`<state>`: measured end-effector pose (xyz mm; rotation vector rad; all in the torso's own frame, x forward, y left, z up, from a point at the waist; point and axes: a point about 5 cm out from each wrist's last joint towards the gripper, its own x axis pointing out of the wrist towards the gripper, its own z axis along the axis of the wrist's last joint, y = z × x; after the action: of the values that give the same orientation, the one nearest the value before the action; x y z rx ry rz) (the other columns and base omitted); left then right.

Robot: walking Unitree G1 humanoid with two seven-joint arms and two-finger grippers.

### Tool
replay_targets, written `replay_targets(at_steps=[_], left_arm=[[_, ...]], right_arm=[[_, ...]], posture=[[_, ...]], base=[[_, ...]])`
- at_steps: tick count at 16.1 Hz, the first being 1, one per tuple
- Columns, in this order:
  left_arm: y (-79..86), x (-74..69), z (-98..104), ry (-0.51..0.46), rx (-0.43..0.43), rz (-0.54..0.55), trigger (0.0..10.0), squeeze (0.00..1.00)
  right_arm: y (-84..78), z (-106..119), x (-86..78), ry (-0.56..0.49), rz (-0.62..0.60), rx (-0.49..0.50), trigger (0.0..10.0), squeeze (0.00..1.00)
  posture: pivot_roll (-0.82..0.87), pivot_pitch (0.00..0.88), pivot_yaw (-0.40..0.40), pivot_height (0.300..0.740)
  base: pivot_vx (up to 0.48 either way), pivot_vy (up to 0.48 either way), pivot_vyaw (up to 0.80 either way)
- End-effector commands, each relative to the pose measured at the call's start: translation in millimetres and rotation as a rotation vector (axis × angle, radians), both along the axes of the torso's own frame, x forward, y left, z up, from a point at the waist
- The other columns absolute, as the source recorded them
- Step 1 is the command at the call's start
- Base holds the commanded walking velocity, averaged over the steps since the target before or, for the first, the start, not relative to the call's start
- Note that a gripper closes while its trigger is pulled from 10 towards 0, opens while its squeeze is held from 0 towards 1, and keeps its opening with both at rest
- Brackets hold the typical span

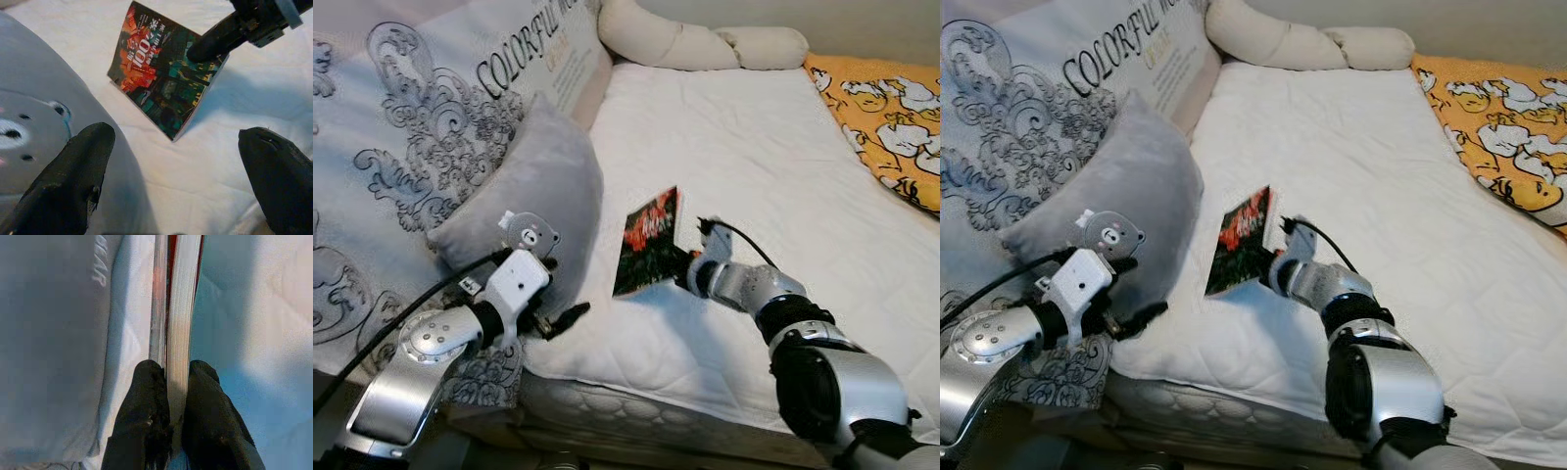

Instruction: Clean up the room

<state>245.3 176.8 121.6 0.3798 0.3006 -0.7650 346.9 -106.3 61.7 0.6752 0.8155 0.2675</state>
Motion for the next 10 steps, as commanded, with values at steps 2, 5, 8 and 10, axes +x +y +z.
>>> replay_targets(at_steps=[2,5,8,10], left_arm=[[-5.2,-4.0,0.2,0.023,0.007,-0.04,10.0,0.0],[-6.9,-4.5,-0.5,0.029,0.016,-0.05,10.0,0.0],[-12.5,0.0,3.0,0.008,-0.005,-0.045,10.0,0.0],[-16.6,0.8,2.8,0.008,-0.015,-0.054,10.0,0.0]], right_arm=[[-1.1,7.1,4.6,-0.029,0.026,0.0,10.0,0.31],[-13.0,4.2,5.2,-0.025,-0.019,-0.041,10.0,1.0],[-31.4,-3.9,0.6,-0.007,-0.059,-0.065,10.0,1.0],[-49.5,-17.0,-9.1,0.03,-0.101,-0.091,10.0,1.0]], posture=[[0.15,0.0,0.011,0.74],[0.15,0.0,0.011,0.74],[0.15,0.0,0.015,0.74],[0.13,0.0,0.028,0.74]], base=[[0.0,0.0,0.0],[0.0,0.0,0.0],[0.0,0.0,0.0],[0.0,0.0,0.0]])
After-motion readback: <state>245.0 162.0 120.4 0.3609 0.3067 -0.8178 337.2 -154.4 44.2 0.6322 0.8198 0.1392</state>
